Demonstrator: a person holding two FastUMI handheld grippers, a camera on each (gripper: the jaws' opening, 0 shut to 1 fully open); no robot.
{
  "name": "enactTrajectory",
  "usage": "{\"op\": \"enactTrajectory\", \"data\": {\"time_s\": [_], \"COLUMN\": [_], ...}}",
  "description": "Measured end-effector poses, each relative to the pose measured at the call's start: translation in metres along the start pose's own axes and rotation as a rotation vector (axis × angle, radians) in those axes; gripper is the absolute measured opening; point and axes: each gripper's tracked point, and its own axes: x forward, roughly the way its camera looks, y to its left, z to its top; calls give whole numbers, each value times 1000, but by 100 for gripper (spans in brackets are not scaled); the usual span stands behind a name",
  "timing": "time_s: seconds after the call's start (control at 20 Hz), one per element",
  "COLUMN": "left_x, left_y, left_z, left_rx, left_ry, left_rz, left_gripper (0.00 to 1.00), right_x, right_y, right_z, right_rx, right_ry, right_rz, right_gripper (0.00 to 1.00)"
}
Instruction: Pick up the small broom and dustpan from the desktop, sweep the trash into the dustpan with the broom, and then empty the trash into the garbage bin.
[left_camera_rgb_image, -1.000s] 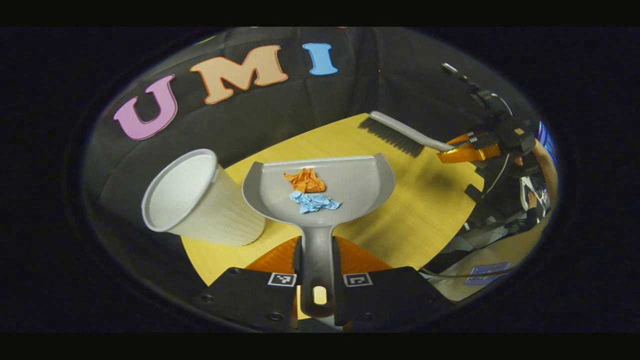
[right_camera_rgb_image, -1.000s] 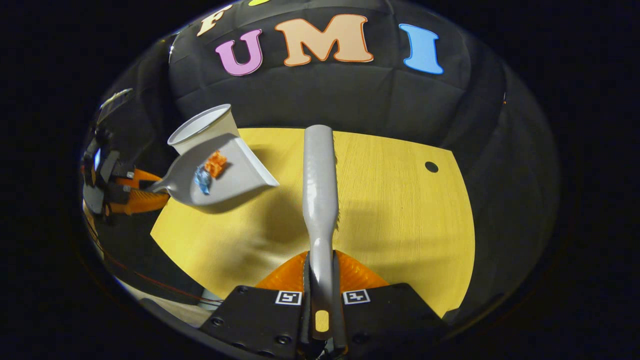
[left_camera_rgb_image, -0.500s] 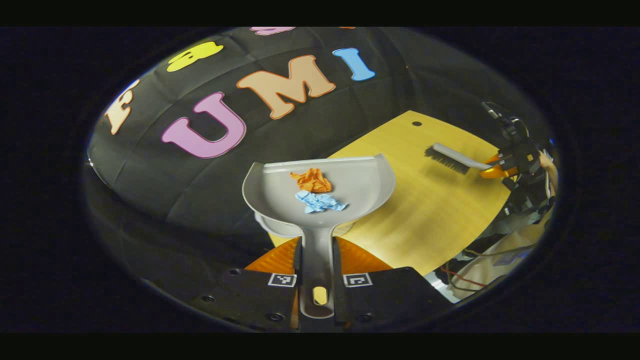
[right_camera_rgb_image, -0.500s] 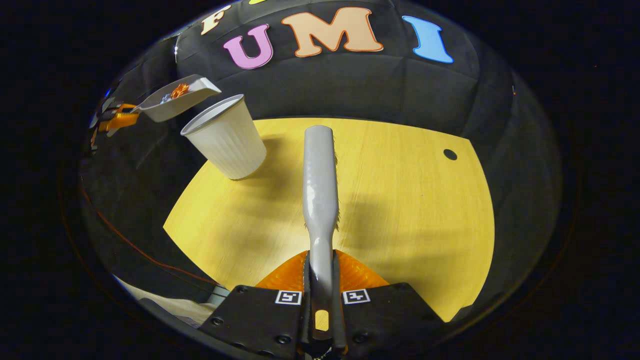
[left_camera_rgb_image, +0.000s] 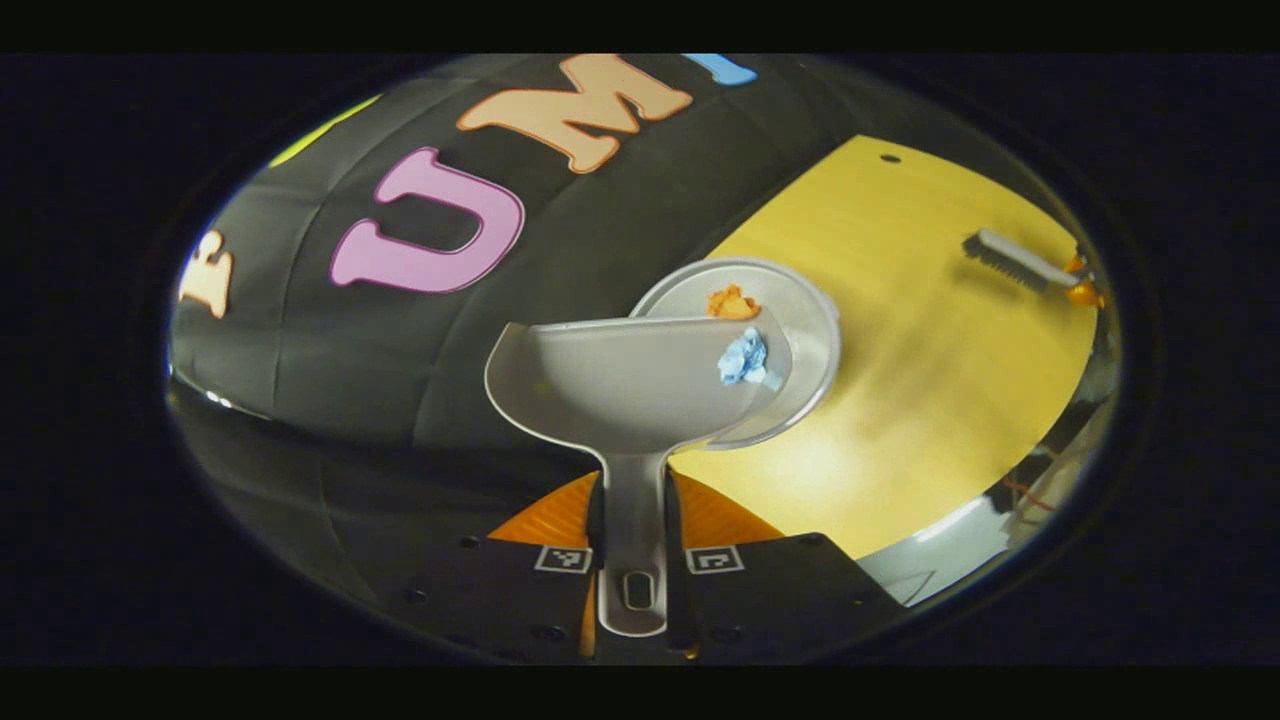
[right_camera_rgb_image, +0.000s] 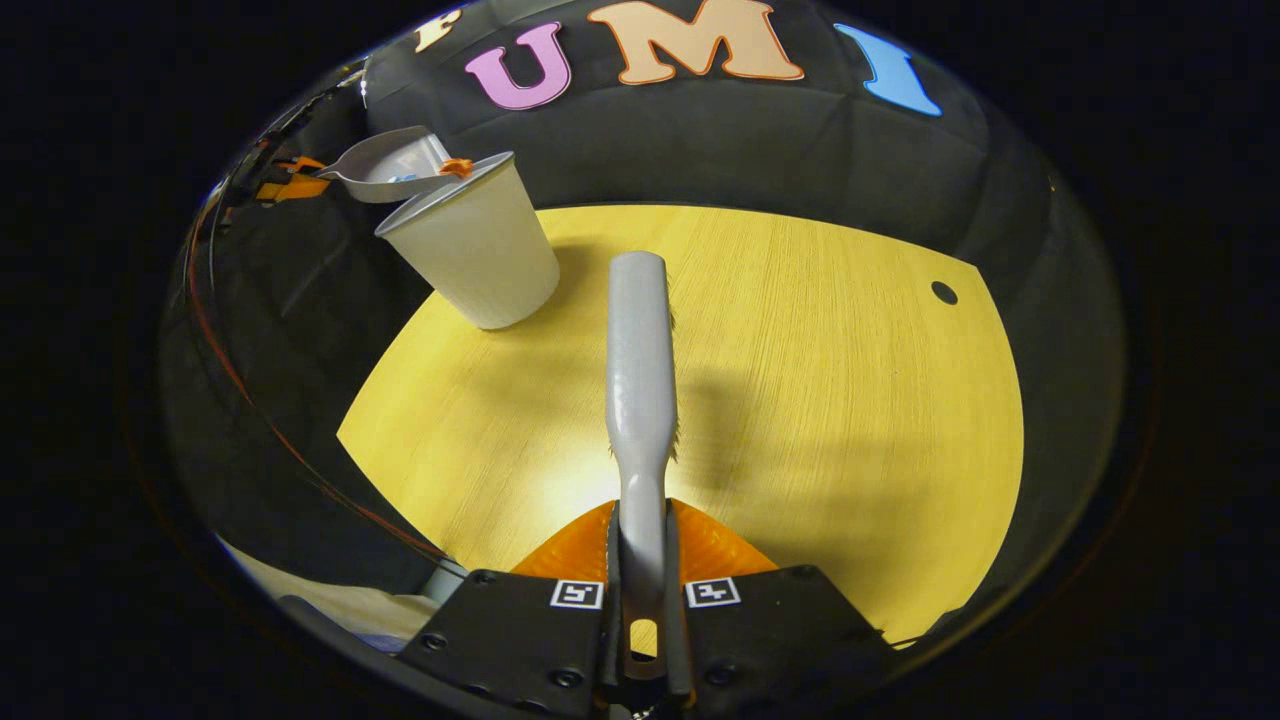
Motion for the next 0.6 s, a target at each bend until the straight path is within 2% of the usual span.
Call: {"op": "enactTrajectory", "data": {"time_s": [0.1,0.35,0.5,0.6], "left_x": [18,33,36,32], "left_y": [8,-3,0,-3], "left_z": [4,3,-1,-8], "left_rx": [92,149,125,47], "left_ry": [27,62,53,26], "left_rz": [46,37,41,21], "left_gripper": [20,19,19,20], "right_x": [-1,6,12,11], "right_y": [5,3,8,8], "right_z": [4,10,12,12], "right_rx": [7,1,-1,2], "right_ry": [3,19,20,21], "right_rz": [2,-5,-14,-13], "right_gripper": [15,14,14,11]}}
